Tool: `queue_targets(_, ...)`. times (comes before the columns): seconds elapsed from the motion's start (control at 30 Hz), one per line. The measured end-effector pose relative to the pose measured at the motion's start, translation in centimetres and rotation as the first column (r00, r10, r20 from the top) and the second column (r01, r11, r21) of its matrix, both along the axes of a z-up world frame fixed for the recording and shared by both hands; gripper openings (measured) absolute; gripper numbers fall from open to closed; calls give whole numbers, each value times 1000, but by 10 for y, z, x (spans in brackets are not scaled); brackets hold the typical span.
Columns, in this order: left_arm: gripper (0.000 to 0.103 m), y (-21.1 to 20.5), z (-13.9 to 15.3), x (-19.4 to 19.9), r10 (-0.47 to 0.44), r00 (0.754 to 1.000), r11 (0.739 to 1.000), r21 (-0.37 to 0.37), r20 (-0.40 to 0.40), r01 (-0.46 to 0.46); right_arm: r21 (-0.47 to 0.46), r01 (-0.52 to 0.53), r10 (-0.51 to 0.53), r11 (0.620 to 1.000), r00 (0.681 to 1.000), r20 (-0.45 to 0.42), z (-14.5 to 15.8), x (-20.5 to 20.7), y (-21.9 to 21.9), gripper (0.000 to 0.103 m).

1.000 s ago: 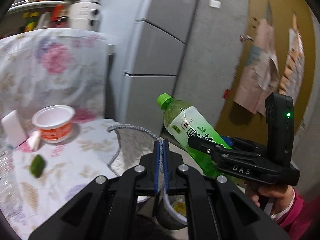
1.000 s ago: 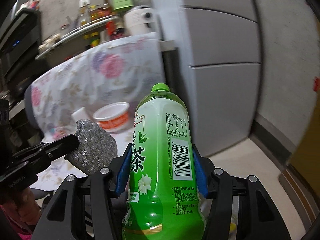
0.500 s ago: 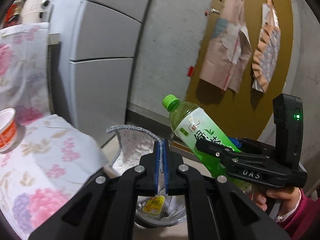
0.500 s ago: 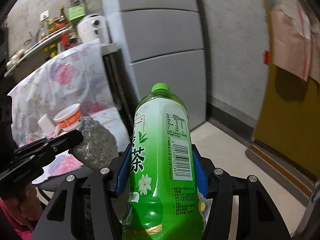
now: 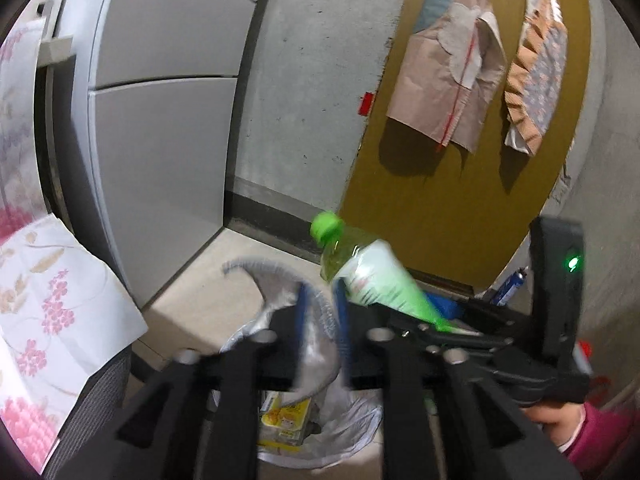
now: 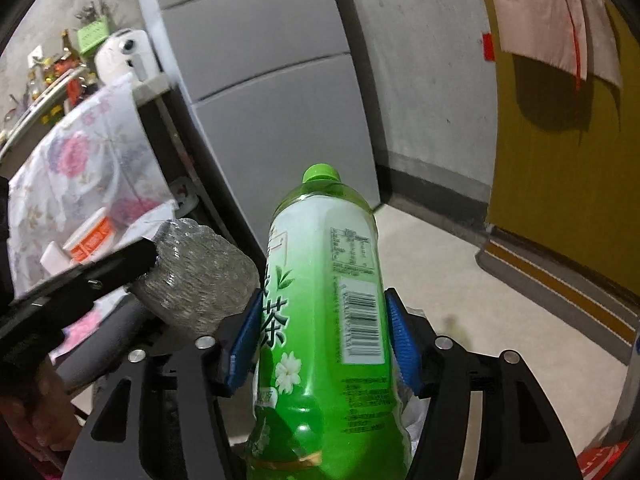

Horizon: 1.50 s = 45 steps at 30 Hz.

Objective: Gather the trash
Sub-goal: 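Open both grippers over the trash bin to drop the items, then move both grippers back toward the items on the chair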

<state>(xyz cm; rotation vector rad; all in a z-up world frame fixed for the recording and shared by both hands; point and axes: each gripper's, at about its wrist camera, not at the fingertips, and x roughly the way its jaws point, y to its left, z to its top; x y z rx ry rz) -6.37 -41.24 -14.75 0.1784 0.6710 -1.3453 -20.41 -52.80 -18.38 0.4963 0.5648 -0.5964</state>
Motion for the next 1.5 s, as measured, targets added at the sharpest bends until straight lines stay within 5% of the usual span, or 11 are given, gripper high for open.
queue_targets(0.03, 44, -1, -1, 4, 14, 1000, 1000, -5, -6, -14, 3, 4, -4, 1000, 1000, -7, -2, 2, -3, 67)
queue_targets(0.07, 48, -2, -1, 7, 21, 1000, 1000, -5, -15, -21, 3, 9, -9, 1000, 1000, -15, -4, 3, -6, 69)
queue_targets(0.57, 48, 65, 13, 37, 194, 980, 981, 6, 54, -194, -136, 10, -9, 991, 1000, 9, 48, 10, 23, 69)
queue_targets(0.83, 48, 136, 18, 52, 363, 921, 922, 85, 142, -377, -161, -98, 101, 982, 995, 10, 72, 50, 66, 69)
queue_targets(1.1, 55, 232, 18, 88, 579, 806, 793, 146, 123, -591, -176, -363, 363, 915, 931, -29, 87, 127, 140, 65)
queue_targets(1.5, 67, 380, 37, 129, 836, 533, 518, 133, 129, -845, -212, -623, 623, 753, 779, -75, 99, 224, 248, 66)
